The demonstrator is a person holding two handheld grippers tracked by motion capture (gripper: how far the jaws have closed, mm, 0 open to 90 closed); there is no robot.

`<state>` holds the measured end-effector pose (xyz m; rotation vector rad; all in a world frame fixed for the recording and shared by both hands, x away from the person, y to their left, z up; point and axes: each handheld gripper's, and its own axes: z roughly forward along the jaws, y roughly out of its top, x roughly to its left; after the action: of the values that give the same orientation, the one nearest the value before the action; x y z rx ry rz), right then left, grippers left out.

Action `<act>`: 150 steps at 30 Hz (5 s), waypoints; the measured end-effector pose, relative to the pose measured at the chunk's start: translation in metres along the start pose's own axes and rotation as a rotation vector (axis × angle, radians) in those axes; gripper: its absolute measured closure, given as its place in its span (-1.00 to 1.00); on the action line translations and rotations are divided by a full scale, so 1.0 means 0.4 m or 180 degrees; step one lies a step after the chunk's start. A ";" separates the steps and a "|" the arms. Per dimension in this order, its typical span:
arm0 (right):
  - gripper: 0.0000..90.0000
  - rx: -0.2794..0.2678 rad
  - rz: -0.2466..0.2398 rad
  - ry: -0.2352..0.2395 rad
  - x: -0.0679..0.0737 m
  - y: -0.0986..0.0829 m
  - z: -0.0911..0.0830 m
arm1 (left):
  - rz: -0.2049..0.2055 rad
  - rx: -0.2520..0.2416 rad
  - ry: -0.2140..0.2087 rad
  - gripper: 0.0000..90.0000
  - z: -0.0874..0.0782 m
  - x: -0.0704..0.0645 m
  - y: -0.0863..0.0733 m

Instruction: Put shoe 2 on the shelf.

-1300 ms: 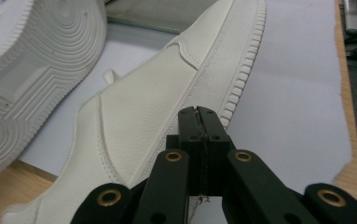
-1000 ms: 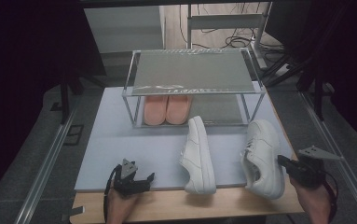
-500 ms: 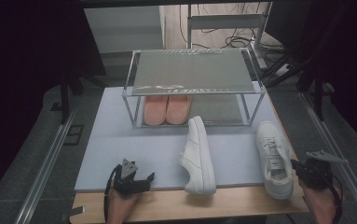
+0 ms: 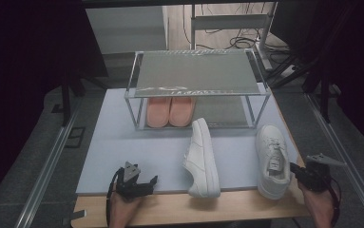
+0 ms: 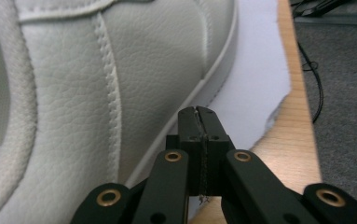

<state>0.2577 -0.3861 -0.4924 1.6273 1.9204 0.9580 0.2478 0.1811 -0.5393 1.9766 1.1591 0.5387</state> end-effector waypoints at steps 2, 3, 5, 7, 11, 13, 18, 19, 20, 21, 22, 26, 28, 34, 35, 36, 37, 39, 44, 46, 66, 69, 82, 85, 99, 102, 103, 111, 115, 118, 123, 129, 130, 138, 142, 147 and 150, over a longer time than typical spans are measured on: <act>0.99 -0.0027 -0.0016 0.0009 -0.002 0.002 -0.011 | 0.0000 0.0001 0.0000 -0.78 0.000 0.000 0.000; 0.99 -0.0033 -0.0004 0.0018 -0.002 0.004 -0.017 | 0.0001 0.0001 -0.0001 -0.78 0.000 0.000 0.000; 0.99 -0.0081 -0.0001 0.0000 0.000 0.010 -0.030 | 0.0000 0.0000 0.0000 -0.78 0.000 0.000 0.000; 0.99 -0.0144 0.0009 0.0017 0.003 0.017 -0.043 | -0.0001 0.0000 0.0001 -0.78 0.000 0.000 0.000; 0.99 -0.0220 -0.0013 0.0054 0.017 0.036 -0.068 | -0.0001 0.0000 0.0000 -0.78 0.000 0.000 0.000; 0.99 -0.0243 -0.0017 0.0130 0.026 0.048 -0.080 | -0.0002 0.0000 0.0001 -0.78 0.000 0.000 0.000; 0.99 -0.0306 -0.0053 0.0299 0.055 0.075 -0.107 | -0.0003 -0.0006 -0.0001 -0.77 0.000 0.000 0.000; 0.99 -0.0302 -0.0069 0.0300 0.062 0.080 -0.109 | -0.0004 -0.0006 -0.0001 -0.77 0.000 0.000 0.000; 0.99 -0.0317 -0.0103 0.0291 0.068 0.084 -0.111 | -0.0004 -0.0005 0.0000 -0.77 0.000 0.000 0.000; 0.99 -0.0324 -0.0118 0.0308 0.074 0.088 -0.114 | -0.0004 -0.0005 -0.0001 -0.77 0.000 0.000 0.000; 0.99 -0.0328 -0.0129 0.0326 0.079 0.092 -0.117 | -0.0004 -0.0006 0.0000 -0.77 0.000 0.000 0.000; 0.98 -0.0341 -0.0189 0.0383 0.101 0.106 -0.121 | -0.0004 -0.0006 0.0000 -0.77 0.000 0.000 0.000; 0.98 -0.0326 -0.0230 0.0405 0.114 0.110 -0.118 | -0.0005 -0.0006 0.0000 -0.77 0.000 0.000 0.000; 0.98 -0.0313 -0.0300 0.0508 0.153 0.122 -0.103 | -0.0005 -0.0007 0.0000 -0.77 0.000 0.000 0.000; 0.97 -0.0301 -0.0319 0.0528 0.160 0.124 -0.101 | -0.0005 -0.0008 0.0000 -0.77 0.000 -0.001 0.000; 0.97 -0.0297 -0.0336 0.0546 0.167 0.126 -0.098 | -0.0006 -0.0007 0.0000 -0.77 0.000 -0.001 0.000; 0.97 -0.0283 -0.0342 0.0569 0.174 0.129 -0.096 | -0.0006 -0.0008 0.0000 -0.77 0.000 -0.001 0.000; 0.97 -0.0261 -0.0361 0.0591 0.190 0.133 -0.090 | -0.0006 -0.0008 0.0001 -0.77 0.000 -0.001 0.000; 0.98 -0.0222 -0.0428 0.0707 0.232 0.144 -0.069 | -0.0005 -0.0008 0.0000 -0.77 0.000 -0.001 0.000; 0.98 -0.0202 -0.0475 0.0730 0.246 0.147 -0.061 | -0.0006 -0.0008 0.0000 -0.77 0.000 -0.001 0.000; 0.99 -0.0071 -0.0766 0.1070 0.415 0.173 0.024 | -0.0014 -0.0013 -0.0001 -0.77 0.000 -0.001 0.000; 0.99 -0.0054 -0.0796 0.1109 0.434 0.175 0.036 | -0.0011 -0.0010 -0.0002 -0.77 0.000 0.000 0.000; 0.99 -0.0006 -0.0946 0.1241 0.516 0.184 0.077 | -0.0005 -0.0017 0.0001 -0.77 0.000 0.000 -0.001; 0.99 0.0000 -0.0952 0.1255 0.527 0.184 0.086 | -0.0006 -0.0018 0.0001 -0.77 0.000 0.000 -0.001; 1.00 0.0008 -0.0998 0.1183 0.521 0.173 0.085 | -0.0005 -0.0019 0.0003 -0.77 0.000 -0.001 -0.001; 1.00 -0.0015 -0.0958 0.1143 0.507 0.169 0.079 | -0.0008 -0.0020 0.0003 -0.77 0.000 -0.001 -0.001; 1.00 -0.0022 -0.0952 0.1121 0.503 0.168 0.077 | -0.0006 -0.0019 0.0003 -0.77 0.000 -0.001 -0.001; 1.00 -0.0018 -0.0888 0.0937 0.467 0.161 0.067 | -0.0011 -0.0016 0.0006 -0.77 0.000 -0.001 -0.001; 1.00 -0.0005 -0.0846 0.0861 0.446 0.156 0.067 | -0.0011 -0.0015 0.0007 -0.77 0.000 -0.001 -0.001; 1.00 0.0062 -0.0840 0.0711 0.435 0.153 0.068 | -0.0012 -0.0014 0.0008 -0.77 0.000 -0.001 -0.001; 1.00 0.0119 -0.0792 0.0566 0.421 0.146 0.077 | -0.0013 -0.0014 0.0009 -0.77 0.000 -0.001 0.000; 1.00 0.0107 -0.0807 0.0456 0.434 0.146 0.088 | -0.0014 -0.0014 0.0009 -0.77 0.000 -0.001 0.000; 1.00 0.0098 -0.0801 0.0463 0.437 0.147 0.088 | -0.0014 -0.0014 0.0009 -0.77 0.000 -0.001 0.000; 1.00 0.0098 -0.0786 0.0397 0.450 0.151 0.104 | -0.0013 -0.0013 0.0009 -0.77 0.000 -0.001 0.000; 1.00 0.0177 -0.0762 0.0308 0.447 0.145 0.121 | -0.0007 -0.0008 0.0007 -0.77 0.000 -0.001 0.000; 1.00 0.0325 -0.0809 0.0468 0.474 0.110 0.173 | -0.0011 -0.0011 0.0006 -0.77 0.000 -0.001 0.000; 1.00 0.0298 -0.0807 0.0528 0.485 0.103 0.181 | -0.0011 -0.0011 0.0006 -0.77 0.000 -0.001 -0.001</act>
<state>0.2968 -0.1787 -0.4901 1.3455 2.2492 0.9352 0.2474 0.1809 -0.5395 1.9711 1.1618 0.5405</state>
